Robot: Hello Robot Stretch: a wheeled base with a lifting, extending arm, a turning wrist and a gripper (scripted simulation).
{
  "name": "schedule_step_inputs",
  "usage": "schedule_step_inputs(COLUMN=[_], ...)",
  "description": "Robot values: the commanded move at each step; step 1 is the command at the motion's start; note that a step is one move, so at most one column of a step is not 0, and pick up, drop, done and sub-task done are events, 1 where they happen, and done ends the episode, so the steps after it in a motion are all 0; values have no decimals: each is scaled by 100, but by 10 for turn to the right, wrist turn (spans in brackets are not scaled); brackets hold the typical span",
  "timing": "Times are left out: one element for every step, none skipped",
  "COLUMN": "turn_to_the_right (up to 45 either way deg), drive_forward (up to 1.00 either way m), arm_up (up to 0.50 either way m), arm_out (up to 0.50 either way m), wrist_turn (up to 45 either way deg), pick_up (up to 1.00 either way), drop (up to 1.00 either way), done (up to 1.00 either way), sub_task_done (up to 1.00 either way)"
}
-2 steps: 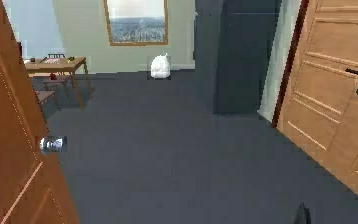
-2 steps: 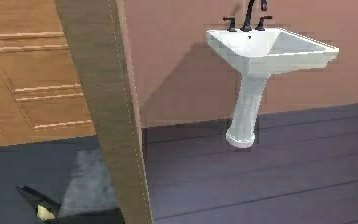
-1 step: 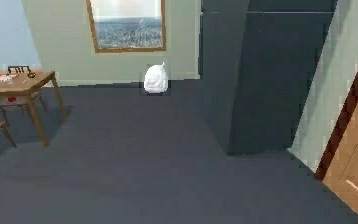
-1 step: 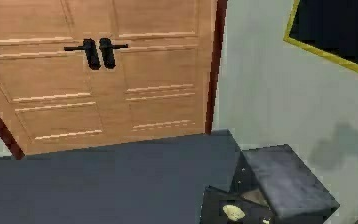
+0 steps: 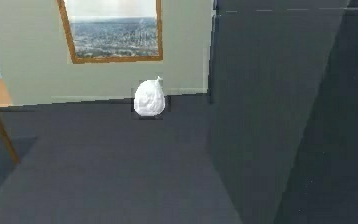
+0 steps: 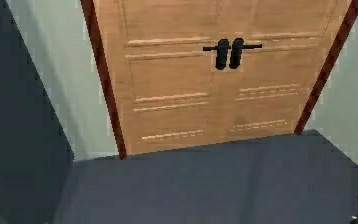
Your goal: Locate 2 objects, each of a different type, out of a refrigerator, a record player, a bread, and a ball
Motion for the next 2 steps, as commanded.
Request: schedule_step_inputs(turn_to_the_right=[90, 0], drive_forward=[0, 30], arm_up=[0, 0], arm_out=[0, 0], wrist_turn=[0, 0], pick_up=[0, 0], drop=[0, 0], done=[0, 0], sub_task_done=[0, 0])
